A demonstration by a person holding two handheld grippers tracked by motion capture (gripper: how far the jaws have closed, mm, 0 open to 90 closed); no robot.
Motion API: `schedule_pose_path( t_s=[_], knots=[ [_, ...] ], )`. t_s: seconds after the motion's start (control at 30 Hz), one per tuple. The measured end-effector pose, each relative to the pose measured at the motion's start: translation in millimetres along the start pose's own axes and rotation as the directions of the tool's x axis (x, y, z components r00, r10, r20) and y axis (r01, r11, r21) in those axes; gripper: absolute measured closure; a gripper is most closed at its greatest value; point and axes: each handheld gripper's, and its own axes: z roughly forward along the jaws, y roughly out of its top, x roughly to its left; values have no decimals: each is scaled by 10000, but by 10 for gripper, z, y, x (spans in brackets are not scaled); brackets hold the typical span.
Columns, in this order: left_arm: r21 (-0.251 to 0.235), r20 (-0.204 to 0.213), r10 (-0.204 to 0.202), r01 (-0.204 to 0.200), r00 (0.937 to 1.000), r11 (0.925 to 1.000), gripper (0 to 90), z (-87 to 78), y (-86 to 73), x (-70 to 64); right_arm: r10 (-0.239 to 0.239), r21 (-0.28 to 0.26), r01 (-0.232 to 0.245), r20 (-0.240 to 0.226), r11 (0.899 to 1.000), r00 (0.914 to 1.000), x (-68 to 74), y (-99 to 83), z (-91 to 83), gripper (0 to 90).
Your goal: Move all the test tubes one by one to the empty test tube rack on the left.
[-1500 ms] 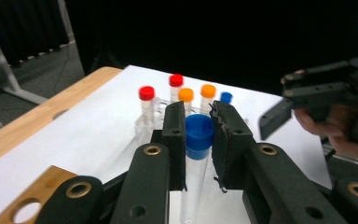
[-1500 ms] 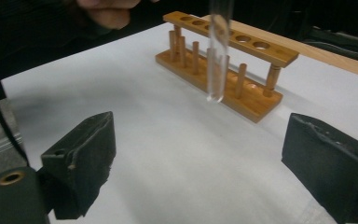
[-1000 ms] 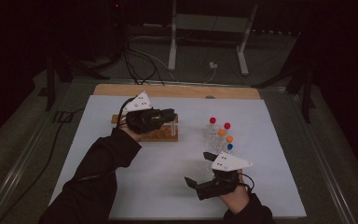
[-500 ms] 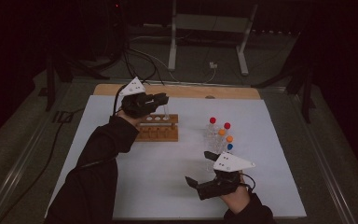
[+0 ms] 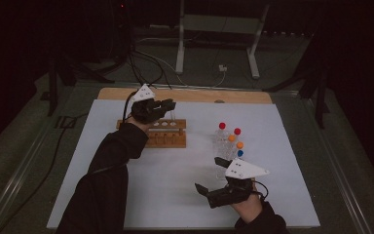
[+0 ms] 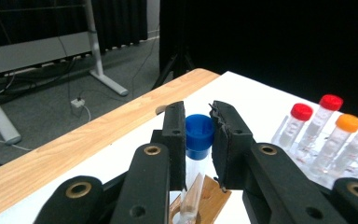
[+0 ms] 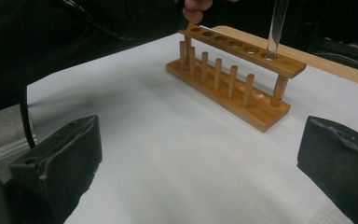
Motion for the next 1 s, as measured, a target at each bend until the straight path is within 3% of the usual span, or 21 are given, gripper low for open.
schedule_pose_path(
  t_s=[0.53,1.0],
  knots=[
    [337,-97,-233,236,9997,9992,775,128,-268,-17,63,11,-63,-88,10000,9999,-5,-6,-1,0],
    [597,-243,-172,186,9996,9980,774,204,-437,-29,74,31,-73,-146,10000,9999,-3,-6,-8,0]
  ],
)
